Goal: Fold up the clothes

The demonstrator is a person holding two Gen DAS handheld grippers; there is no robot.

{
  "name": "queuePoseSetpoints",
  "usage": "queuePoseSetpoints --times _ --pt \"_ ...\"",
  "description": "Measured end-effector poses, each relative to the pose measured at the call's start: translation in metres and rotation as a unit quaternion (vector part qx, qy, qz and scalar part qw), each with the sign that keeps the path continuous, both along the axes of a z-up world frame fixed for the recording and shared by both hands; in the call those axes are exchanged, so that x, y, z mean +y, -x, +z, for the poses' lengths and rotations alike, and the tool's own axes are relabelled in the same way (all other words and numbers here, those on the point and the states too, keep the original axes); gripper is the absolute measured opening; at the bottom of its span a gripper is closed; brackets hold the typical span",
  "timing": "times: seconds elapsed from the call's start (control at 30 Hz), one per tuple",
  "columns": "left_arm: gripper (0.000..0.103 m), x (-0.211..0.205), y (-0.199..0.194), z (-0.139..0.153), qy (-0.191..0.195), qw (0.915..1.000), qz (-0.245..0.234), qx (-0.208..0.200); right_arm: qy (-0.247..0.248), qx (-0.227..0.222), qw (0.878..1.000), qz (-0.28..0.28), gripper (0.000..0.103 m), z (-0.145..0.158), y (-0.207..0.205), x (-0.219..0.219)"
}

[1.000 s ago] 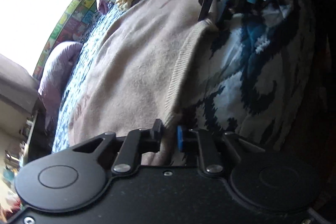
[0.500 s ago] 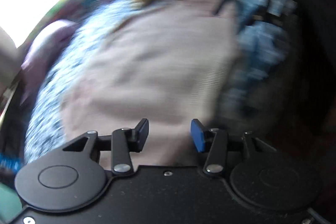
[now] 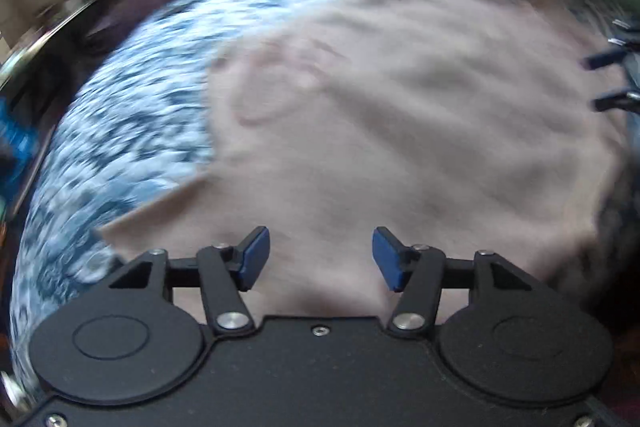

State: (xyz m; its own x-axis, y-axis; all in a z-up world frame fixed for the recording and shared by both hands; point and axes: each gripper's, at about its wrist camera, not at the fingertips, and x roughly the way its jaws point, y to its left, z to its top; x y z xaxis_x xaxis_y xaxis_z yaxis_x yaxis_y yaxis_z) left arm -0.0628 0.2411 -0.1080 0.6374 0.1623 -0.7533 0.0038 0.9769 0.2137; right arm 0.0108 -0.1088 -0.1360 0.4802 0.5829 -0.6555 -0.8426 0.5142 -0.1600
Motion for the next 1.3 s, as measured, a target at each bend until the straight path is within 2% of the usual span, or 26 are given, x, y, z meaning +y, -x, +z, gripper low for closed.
queuePoseSetpoints --times 0.03,0.07,0.1,0.13,0.17,0.2,0.23,0.27,0.37,0.47,0.57,0.7,0.8,0.87,0.9,0.97,1.0,1.1,1.13,1.2,1.23,1.3 --pt "0.059 0.011 -0.005 -0.004 0.011 0.9996 0.026 0.004 -0.013 -0.015 1.000 -0.020 0.052 0.007 -0.007 -0.006" --pt "0.060 0.016 -0.011 -0.016 0.010 0.9991 0.020 0.035 -0.002 0.005 0.999 -0.053 0.064 0.002 -0.026 -0.014" --pt "0.062 0.021 -0.016 -0.027 0.009 0.9977 0.014 0.065 0.010 0.025 0.996 -0.086 0.068 -0.004 -0.045 -0.022" --pt "0.062 0.019 -0.021 -0.019 -0.001 0.9977 0.002 0.068 0.019 0.045 0.992 -0.116 0.066 -0.009 -0.063 -0.031" --pt "0.058 0.014 -0.025 -0.007 -0.028 0.9981 -0.005 0.055 0.003 0.073 0.990 -0.122 0.062 -0.014 -0.072 -0.049" --pt "0.058 0.009 -0.029 0.006 -0.055 0.9975 -0.012 0.042 -0.005 0.074 0.989 -0.129 0.048 -0.007 -0.077 -0.061" --pt "0.058 0.008 -0.037 0.019 -0.068 0.9975 -0.010 0.018 -0.011 0.073 0.988 -0.136 0.043 0.000 -0.082 -0.071" --pt "0.058 0.011 -0.053 0.030 -0.056 0.9985 -0.003 -0.001 0.006 0.045 0.990 -0.136 0.042 0.010 -0.085 -0.073" --pt "0.057 0.023 -0.104 0.058 -0.020 0.9977 0.024 -0.060 -0.011 0.019 0.992 -0.123 0.042 0.038 -0.117 -0.055" --pt "0.051 0.033 -0.154 0.071 -0.006 0.9961 0.030 -0.082 -0.037 -0.009 0.991 -0.131 0.042 0.058 -0.166 -0.024" --pt "0.046 0.046 -0.206 0.065 -0.001 0.9965 0.034 -0.076 -0.058 -0.024 0.988 -0.141 0.038 0.063 -0.223 0.020" --pt "0.043 0.056 -0.246 0.052 0.018 0.9973 0.036 -0.062 -0.087 0.038 0.982 -0.163 0.022 0.042 -0.305 0.056" --pt "0.041 0.070 -0.277 0.031 0.033 0.9979 0.035 -0.044 -0.111 0.076 0.974 -0.183 0.020 0.019 -0.345 0.075" --pt "0.040 0.084 -0.298 0.008 0.033 0.9982 0.048 -0.015 -0.104 0.087 0.969 -0.209 0.020 0.000 -0.367 0.084" --pt "0.040 0.090 -0.302 -0.004 0.037 0.9974 0.061 -0.005 -0.101 0.098 0.964 -0.226 0.020 -0.011 -0.380 0.087" --pt "0.043 0.101 -0.309 -0.028 0.046 0.9952 0.086 0.015 -0.085 0.170 0.945 -0.266 0.017 -0.040 -0.412 0.083" --pt "0.043 0.102 -0.309 -0.024 0.049 0.9946 0.090 0.019 -0.097 0.168 0.945 -0.262 0.016 -0.045 -0.412 0.081" --pt "0.043 0.097 -0.304 -0.012 0.028 0.9961 0.078 0.031 -0.062 0.150 0.956 -0.246 0.016 -0.037 -0.408 0.086" --pt "0.043 0.099 -0.297 -0.005 0.030 0.9955 0.085 0.028 -0.060 0.153 0.954 -0.250 0.016 -0.031 -0.407 0.084" --pt "0.043 0.107 -0.274 0.012 0.033 0.9946 0.098 0.012 -0.086 0.158 0.947 -0.265 0.027 -0.011 -0.399 0.071" --pt "0.044 0.110 -0.257 0.021 0.031 0.9947 0.098 0.005 -0.102 0.155 0.947 -0.261 0.031 0.000 -0.389 0.061" --pt "0.044 0.114 -0.222 0.039 0.019 0.9950 0.097 -0.008 -0.108 0.146 0.952 -0.246 0.048 0.020 -0.363 0.037"
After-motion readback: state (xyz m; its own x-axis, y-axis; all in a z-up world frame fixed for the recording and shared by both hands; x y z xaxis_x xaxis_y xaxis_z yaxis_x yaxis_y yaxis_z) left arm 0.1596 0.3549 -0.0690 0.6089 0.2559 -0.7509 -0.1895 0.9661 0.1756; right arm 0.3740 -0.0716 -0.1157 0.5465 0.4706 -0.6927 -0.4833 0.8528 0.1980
